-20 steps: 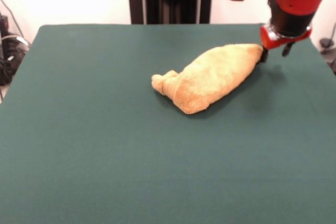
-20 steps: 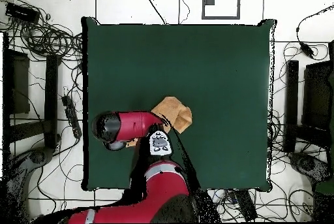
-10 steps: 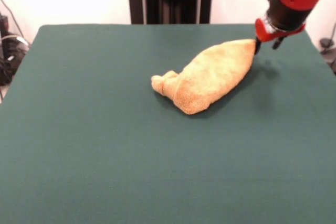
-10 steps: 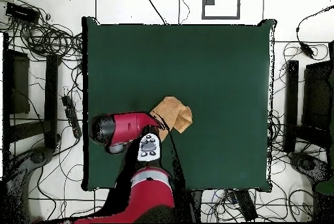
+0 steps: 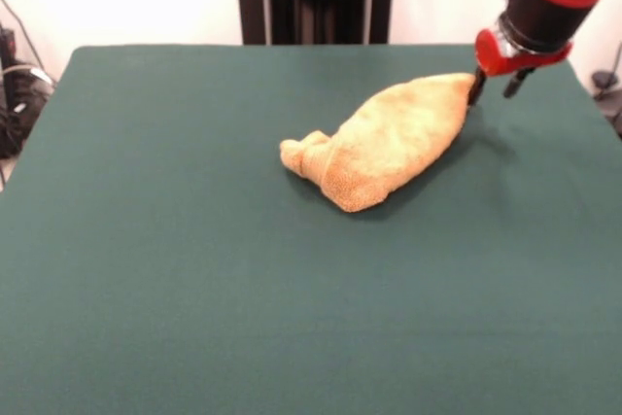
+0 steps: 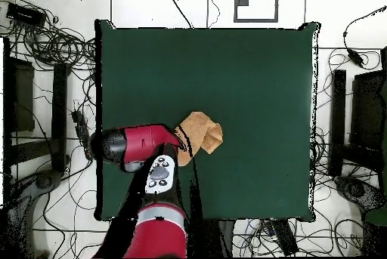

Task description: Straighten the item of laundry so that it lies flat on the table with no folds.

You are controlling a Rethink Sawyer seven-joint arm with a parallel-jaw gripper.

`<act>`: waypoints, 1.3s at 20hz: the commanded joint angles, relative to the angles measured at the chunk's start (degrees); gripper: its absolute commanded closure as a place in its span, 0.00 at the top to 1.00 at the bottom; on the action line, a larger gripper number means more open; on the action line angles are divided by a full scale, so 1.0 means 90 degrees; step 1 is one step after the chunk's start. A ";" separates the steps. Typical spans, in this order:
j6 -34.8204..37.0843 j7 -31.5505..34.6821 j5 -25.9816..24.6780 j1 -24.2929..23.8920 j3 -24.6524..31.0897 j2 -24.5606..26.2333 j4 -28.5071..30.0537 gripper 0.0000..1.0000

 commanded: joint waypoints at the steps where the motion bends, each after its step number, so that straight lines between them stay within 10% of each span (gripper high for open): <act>1: 0.0381 0.1585 -0.0046 0.0333 -0.0252 0.0167 -0.0616 1.00; 26: 0.1074 0.1367 0.0518 0.0246 -0.0188 0.0979 -0.0924 1.00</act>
